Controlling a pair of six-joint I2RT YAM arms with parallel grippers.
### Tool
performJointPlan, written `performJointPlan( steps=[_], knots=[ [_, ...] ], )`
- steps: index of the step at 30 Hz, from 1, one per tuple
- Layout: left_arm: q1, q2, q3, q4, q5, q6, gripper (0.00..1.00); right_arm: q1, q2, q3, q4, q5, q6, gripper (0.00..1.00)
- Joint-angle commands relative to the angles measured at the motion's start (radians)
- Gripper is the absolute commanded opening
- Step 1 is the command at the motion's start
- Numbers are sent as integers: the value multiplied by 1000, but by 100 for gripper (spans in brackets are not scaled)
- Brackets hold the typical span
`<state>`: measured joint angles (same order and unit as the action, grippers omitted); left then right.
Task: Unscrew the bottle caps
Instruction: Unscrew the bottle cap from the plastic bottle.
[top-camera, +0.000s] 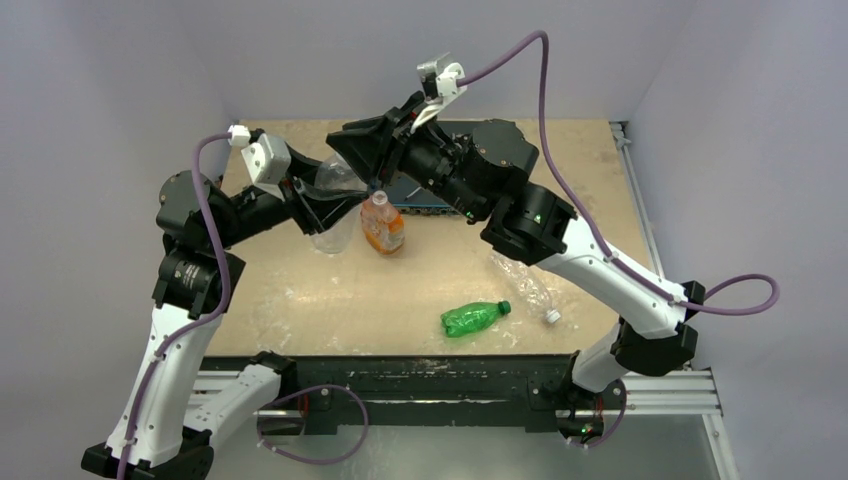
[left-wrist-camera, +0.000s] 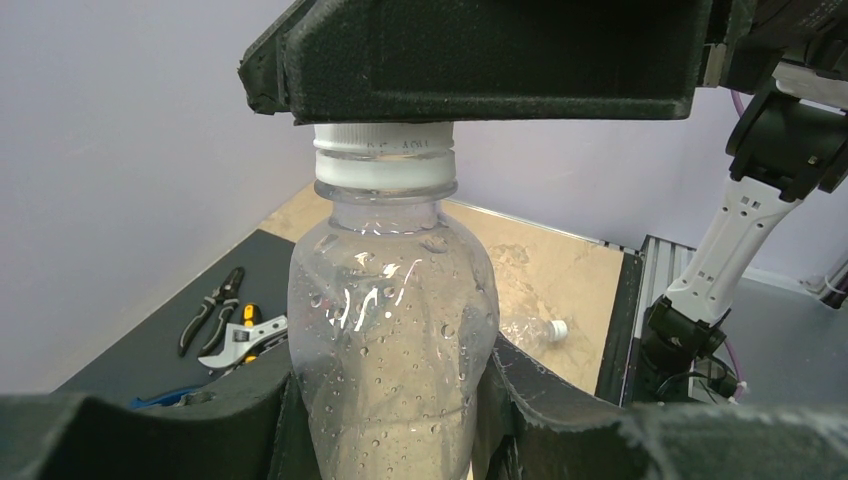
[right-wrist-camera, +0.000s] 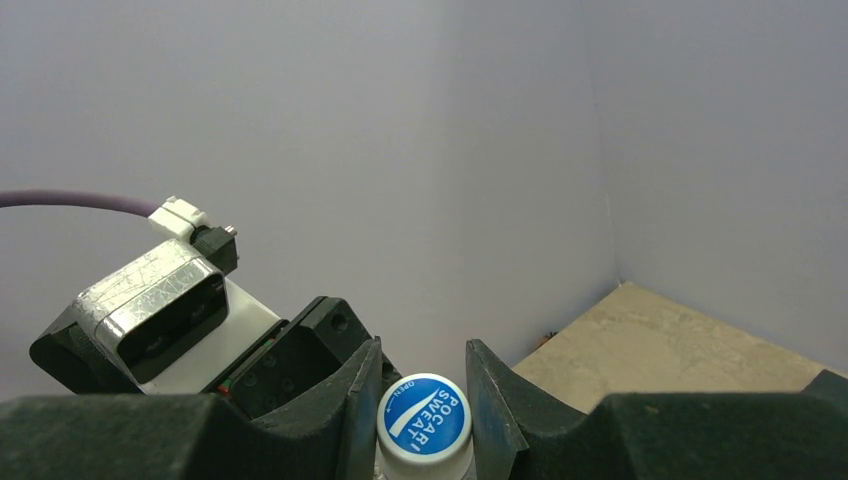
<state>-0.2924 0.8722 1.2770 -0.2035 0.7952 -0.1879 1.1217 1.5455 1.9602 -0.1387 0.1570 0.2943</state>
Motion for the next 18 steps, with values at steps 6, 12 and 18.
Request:
performJointPlan(
  steps=[6,12,18],
  knots=[
    [3,-6,4,109,78,-90,0,-14,-66,-121,119,-193,-34,0],
    [2,17,5,256,241,-290,0,-33,-137,-209,200,-379,-108,0],
    [2,32,-2,371,334,-431,0,-80,-187,-246,251,-642,-120,0]
  ],
)
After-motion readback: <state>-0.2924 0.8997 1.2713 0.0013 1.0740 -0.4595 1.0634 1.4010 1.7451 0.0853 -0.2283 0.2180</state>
